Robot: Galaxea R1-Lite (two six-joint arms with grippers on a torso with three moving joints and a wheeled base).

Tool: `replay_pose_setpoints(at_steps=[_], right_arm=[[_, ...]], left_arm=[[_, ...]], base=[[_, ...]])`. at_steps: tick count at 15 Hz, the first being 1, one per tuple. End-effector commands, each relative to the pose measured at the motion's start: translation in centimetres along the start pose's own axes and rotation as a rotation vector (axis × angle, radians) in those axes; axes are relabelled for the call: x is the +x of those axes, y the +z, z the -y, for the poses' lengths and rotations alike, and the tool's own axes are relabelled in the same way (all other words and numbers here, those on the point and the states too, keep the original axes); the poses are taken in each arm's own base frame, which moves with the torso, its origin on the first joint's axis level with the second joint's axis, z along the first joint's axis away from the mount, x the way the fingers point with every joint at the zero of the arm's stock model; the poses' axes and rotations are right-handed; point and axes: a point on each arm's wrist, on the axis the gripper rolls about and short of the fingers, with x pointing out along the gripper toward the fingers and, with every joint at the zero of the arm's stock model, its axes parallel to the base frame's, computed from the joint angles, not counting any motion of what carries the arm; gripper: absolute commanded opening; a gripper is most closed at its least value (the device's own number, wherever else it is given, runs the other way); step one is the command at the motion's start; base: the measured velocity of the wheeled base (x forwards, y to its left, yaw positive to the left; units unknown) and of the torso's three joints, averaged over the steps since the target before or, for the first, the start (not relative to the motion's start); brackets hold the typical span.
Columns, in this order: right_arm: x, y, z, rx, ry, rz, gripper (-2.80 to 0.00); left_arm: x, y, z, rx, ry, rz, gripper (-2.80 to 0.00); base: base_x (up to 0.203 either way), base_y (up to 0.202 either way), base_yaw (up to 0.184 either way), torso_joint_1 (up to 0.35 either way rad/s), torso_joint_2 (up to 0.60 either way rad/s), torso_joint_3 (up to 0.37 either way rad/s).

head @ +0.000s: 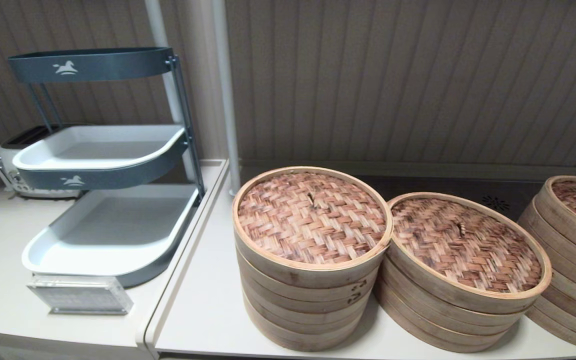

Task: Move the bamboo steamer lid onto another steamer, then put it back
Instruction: Pick up the steamer

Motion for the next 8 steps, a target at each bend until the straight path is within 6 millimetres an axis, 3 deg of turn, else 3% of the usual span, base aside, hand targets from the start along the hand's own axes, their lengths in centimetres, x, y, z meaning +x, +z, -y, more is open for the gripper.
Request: replay_pose_setpoints(at_steps=[1, 4, 8], right_arm=[[0.1, 3.2, 0.2, 0.002, 0.01, -0.002, -2.8], [3.7, 9.8, 0.7, 0.013, 0.047, -0.073, -2.8], [12.1, 19.0, 1.1, 0.069, 0.077, -0.123, -2.8]], left_arm=[[0.2, -0.8, 0.0, 0.0, 0.0, -0.028, -2.8], [0.2, -0.8, 0.0, 0.0, -0.002, -0.026, -2.8], [0.2, -0.8, 0.0, 0.0, 0.0, -0.026, -2.8]], base=[[0.0, 0.0, 0.0, 0.0, 0.0, 0.0], [0.0, 0.0, 0.0, 0.0, 0.0, 0.0], [0.0, 0.0, 0.0, 0.0, 0.0, 0.0]])
